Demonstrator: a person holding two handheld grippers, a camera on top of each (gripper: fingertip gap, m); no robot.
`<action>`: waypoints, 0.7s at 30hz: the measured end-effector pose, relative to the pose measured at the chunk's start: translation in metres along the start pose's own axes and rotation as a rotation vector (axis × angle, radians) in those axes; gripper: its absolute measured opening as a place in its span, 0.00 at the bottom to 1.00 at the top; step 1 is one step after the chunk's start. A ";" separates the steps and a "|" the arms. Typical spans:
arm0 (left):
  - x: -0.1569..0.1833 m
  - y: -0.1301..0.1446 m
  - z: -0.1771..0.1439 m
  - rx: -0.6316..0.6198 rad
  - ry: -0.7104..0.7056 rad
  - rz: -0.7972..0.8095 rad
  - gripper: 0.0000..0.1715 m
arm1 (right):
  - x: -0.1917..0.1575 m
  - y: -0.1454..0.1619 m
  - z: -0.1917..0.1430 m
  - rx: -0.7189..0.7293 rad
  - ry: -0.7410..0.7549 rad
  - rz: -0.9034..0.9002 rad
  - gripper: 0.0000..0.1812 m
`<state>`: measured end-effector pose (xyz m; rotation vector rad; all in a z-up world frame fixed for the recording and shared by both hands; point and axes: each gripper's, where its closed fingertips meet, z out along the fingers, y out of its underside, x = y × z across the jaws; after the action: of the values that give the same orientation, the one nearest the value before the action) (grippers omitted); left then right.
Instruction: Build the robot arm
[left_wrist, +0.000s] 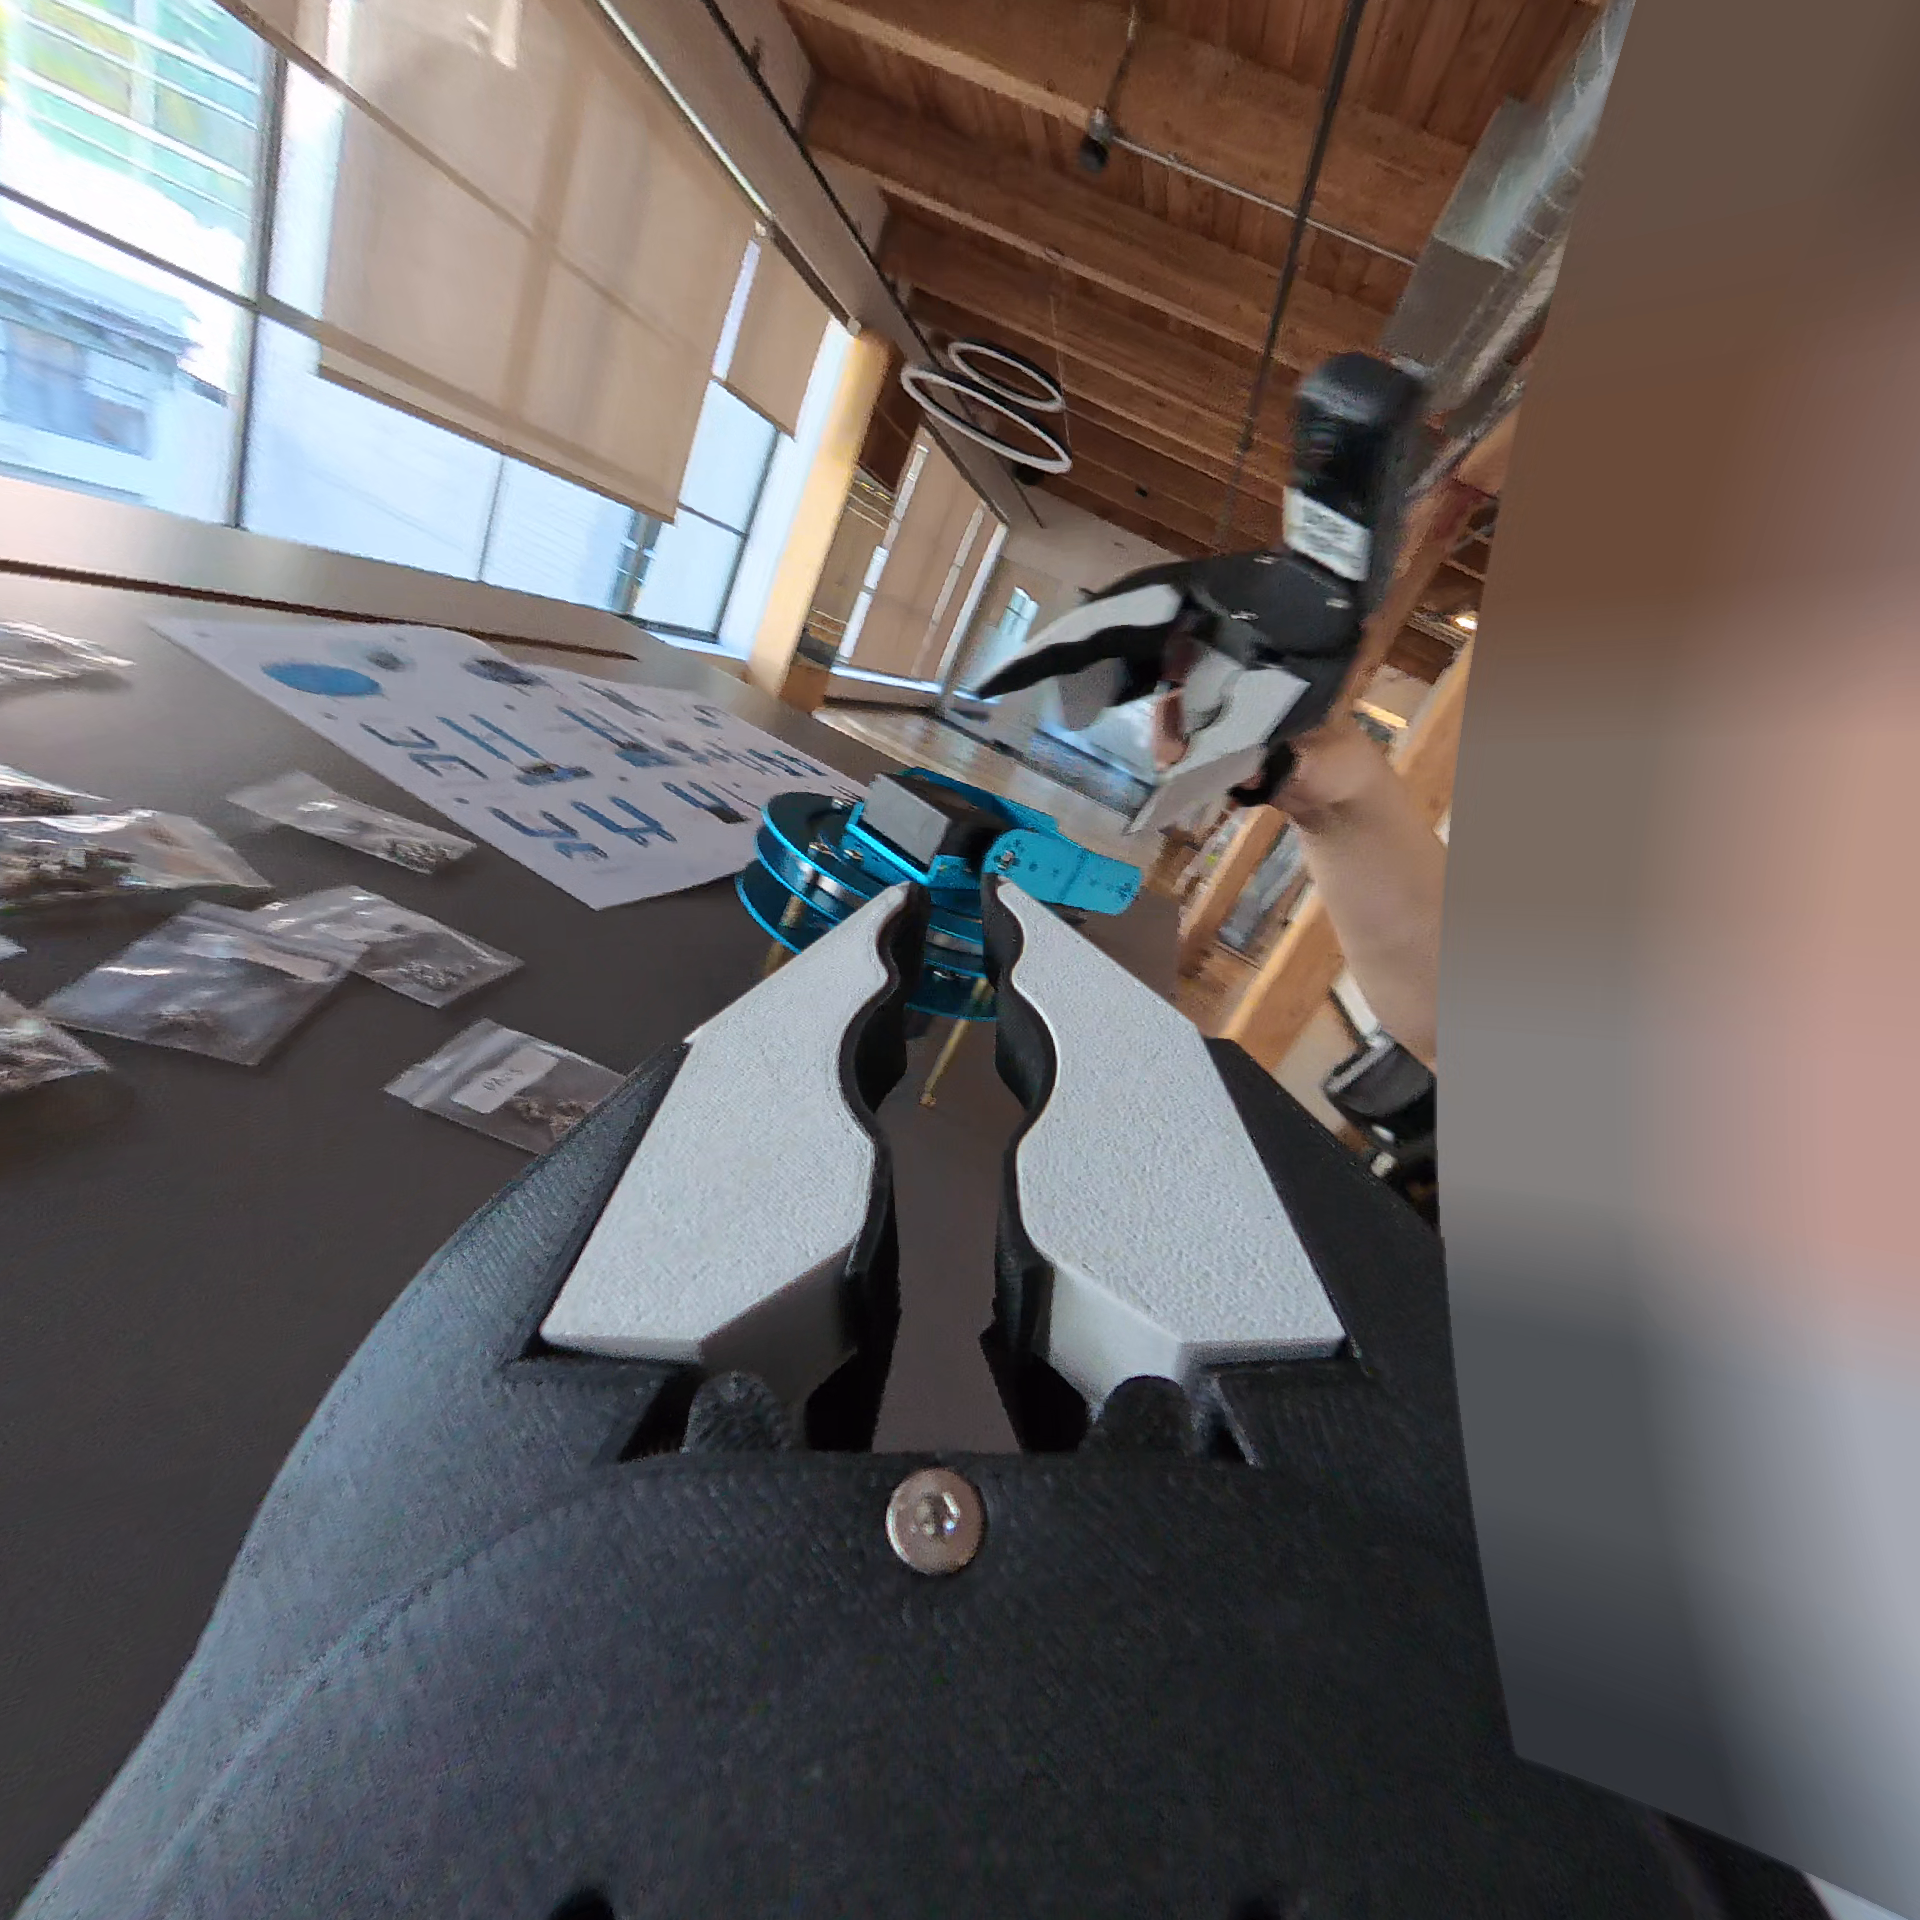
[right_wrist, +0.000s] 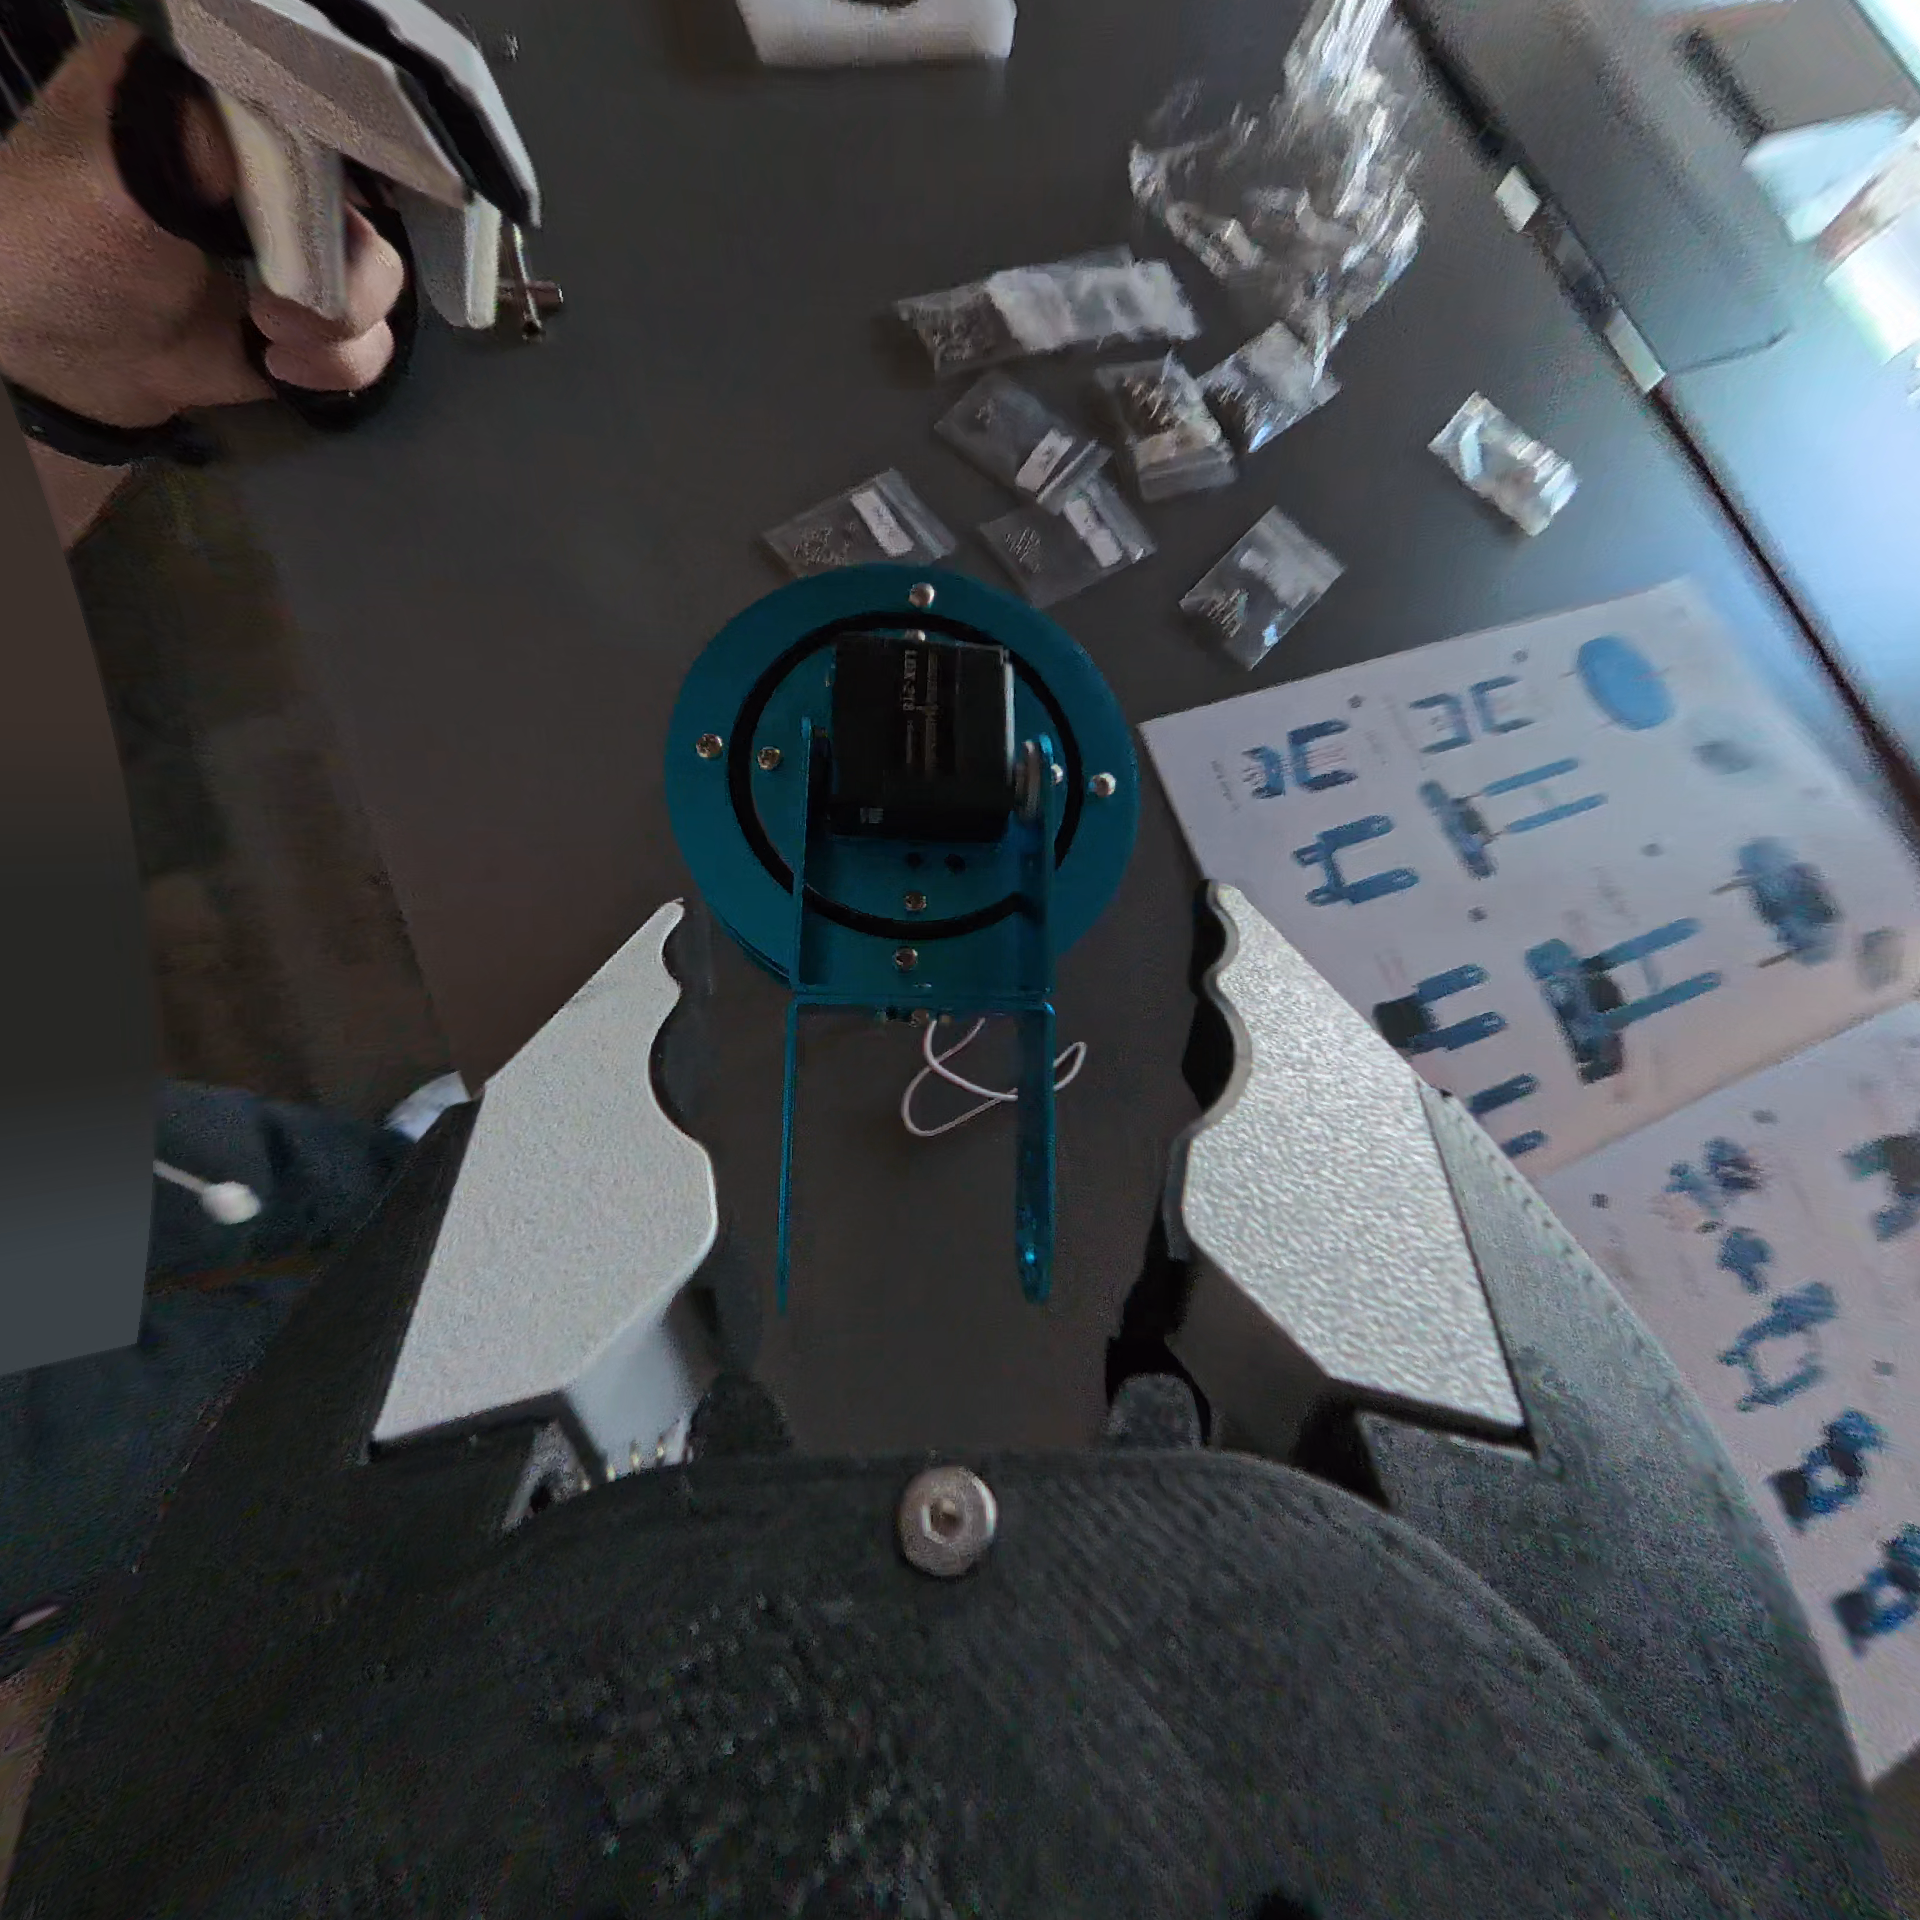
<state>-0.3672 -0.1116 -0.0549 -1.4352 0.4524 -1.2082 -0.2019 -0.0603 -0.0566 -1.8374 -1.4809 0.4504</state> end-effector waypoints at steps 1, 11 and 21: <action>-0.001 -0.001 -0.001 0.012 -0.020 0.018 0.06 | 0.000 -0.007 -0.013 0.069 0.035 -0.022 0.50; 0.000 -0.040 -0.131 -0.001 -0.641 0.236 0.16 | -0.022 -0.002 -0.060 0.282 0.277 0.086 0.33; -0.093 -0.052 -0.267 -0.569 -0.658 0.400 0.07 | -0.060 -0.098 0.026 0.395 0.236 0.201 0.24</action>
<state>-0.6490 -0.1533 -0.0938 -1.9952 0.6032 -0.2440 -0.3036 -0.1014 -0.0138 -1.6599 -0.9739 0.5576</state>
